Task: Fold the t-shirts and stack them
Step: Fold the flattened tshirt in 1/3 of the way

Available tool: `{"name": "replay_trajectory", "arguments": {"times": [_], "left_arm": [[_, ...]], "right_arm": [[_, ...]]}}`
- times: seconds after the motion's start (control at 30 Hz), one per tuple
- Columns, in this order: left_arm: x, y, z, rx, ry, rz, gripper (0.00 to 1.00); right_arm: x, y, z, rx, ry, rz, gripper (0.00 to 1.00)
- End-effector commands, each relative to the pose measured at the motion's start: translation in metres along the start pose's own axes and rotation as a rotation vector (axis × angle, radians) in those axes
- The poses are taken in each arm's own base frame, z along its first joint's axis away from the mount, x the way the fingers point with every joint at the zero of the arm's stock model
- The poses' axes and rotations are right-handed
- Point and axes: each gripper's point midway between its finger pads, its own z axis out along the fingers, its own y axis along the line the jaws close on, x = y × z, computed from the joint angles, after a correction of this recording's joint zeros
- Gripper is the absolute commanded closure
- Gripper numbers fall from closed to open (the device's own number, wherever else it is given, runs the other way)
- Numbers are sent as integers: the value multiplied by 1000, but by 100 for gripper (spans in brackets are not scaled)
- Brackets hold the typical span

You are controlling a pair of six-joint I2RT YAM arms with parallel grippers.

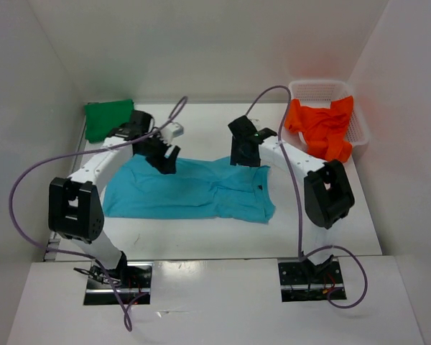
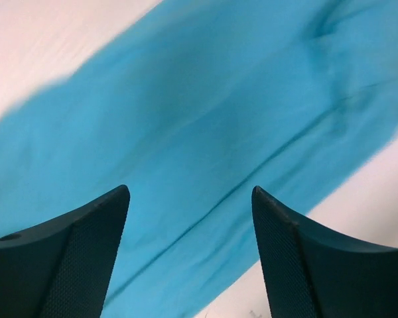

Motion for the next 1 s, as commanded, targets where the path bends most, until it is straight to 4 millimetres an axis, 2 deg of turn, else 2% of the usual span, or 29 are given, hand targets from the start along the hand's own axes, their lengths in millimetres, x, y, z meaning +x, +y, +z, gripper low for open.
{"name": "replay_trajectory", "arguments": {"times": [0.0, 0.03, 0.07, 0.1, 0.13, 0.2, 0.23, 0.27, 0.3, 0.33, 0.37, 0.43, 0.47, 0.6, 0.77, 0.93, 0.97], "left_arm": [[-42, -70, 23, 196, -45, 195, 18], [-48, -83, 31, 242, -54, 208, 18], [-53, -94, 38, 272, -56, 230, 18], [-54, -110, 52, 313, -39, 247, 17], [-63, -118, 59, 329, -67, 269, 17], [-73, -138, 76, 356, -89, 319, 15], [-75, -144, 80, 362, -95, 321, 15], [-76, -148, 89, 371, -91, 323, 14], [-74, -150, 96, 366, -80, 331, 14], [-74, -157, 100, 371, -71, 337, 14], [-70, -154, 109, 362, -56, 324, 14], [-71, -154, 113, 361, -58, 315, 14], [-64, -151, 119, 351, -39, 299, 14], [-55, -145, 128, 330, -13, 292, 15], [-43, -141, 135, 314, 26, 279, 18], [-33, -143, 148, 326, 63, 256, 30], [-30, -144, 151, 337, 71, 251, 32]], "right_arm": [[25, -12, -27, -64, 40, 21, 38], [26, -13, -26, -84, 44, 48, 37], [39, -21, -23, -80, 72, 61, 37], [39, -23, -26, -95, 68, 72, 37], [40, -25, -22, -99, 71, 81, 37], [49, -28, -21, -112, 93, 87, 49], [47, -25, -21, -128, 89, 89, 57], [51, -29, -19, -129, 106, 96, 71], [53, -29, -18, -128, 107, 96, 72], [56, -28, -16, -135, 122, 94, 72], [57, -26, -16, -146, 130, 95, 66], [65, -29, -14, -136, 146, 92, 55], [65, -29, -14, -136, 146, 91, 49], [67, -33, -16, -145, 144, 101, 41], [81, -35, -5, -132, 188, 95, 40], [73, -29, -1, -144, 169, 98, 40], [78, -31, 1, -133, 187, 95, 42]]}}
